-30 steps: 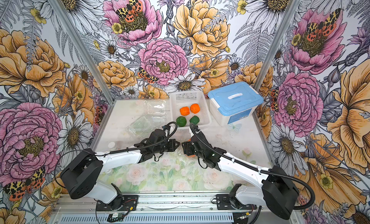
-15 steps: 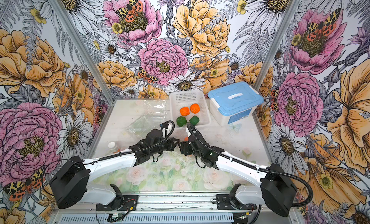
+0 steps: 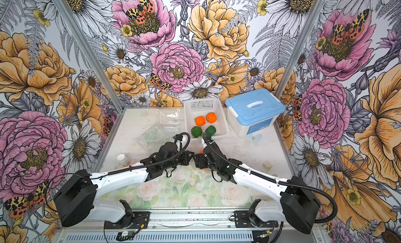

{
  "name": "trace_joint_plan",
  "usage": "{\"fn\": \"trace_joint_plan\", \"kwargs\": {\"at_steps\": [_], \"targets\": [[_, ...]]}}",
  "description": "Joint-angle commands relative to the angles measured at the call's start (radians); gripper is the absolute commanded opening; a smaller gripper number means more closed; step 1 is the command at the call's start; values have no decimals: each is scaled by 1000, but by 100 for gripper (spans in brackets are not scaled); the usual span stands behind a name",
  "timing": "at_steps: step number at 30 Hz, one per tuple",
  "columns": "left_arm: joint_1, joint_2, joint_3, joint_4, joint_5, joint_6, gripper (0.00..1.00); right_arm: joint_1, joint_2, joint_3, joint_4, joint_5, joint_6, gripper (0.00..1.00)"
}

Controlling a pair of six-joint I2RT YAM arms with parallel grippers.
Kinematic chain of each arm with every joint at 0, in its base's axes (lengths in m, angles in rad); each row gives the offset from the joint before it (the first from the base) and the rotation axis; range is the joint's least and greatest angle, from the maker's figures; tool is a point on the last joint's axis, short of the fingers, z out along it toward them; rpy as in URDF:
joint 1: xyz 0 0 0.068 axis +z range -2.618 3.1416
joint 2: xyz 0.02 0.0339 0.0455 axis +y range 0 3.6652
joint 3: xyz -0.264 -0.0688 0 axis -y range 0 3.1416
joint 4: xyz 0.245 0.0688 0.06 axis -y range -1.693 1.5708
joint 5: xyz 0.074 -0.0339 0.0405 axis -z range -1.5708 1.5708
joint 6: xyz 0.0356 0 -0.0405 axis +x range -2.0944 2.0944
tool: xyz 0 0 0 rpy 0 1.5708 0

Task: Take oranges out of containers
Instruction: Open the packing box at the center of the board.

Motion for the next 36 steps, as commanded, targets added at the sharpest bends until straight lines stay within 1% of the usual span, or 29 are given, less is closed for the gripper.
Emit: {"fn": "trace_joint_plan", "kwargs": {"at_steps": [1,6,17,22,26,29,34,36], "targets": [[-24,-29,-12,79,17,4,0,-39,-43,-17,39,-72,77,70],[-25,-27,-22,88,14,2,0,-52,-71,-46,68,-81,106,70],[-50,-10,-13,114,14,23,0,-50,-1,-24,67,-91,94,69],[-69,-2,-7,136,19,32,0,-46,12,-14,51,-71,79,68],[-76,-4,0,141,10,44,0,-36,30,11,-18,-18,58,64],[-81,-5,4,142,2,61,0,-30,61,33,-52,-21,45,62],[-83,3,7,142,-4,66,0,-28,98,51,-74,-11,46,53],[-85,4,7,142,-6,68,0,-27,107,58,-79,-8,42,52]]}}
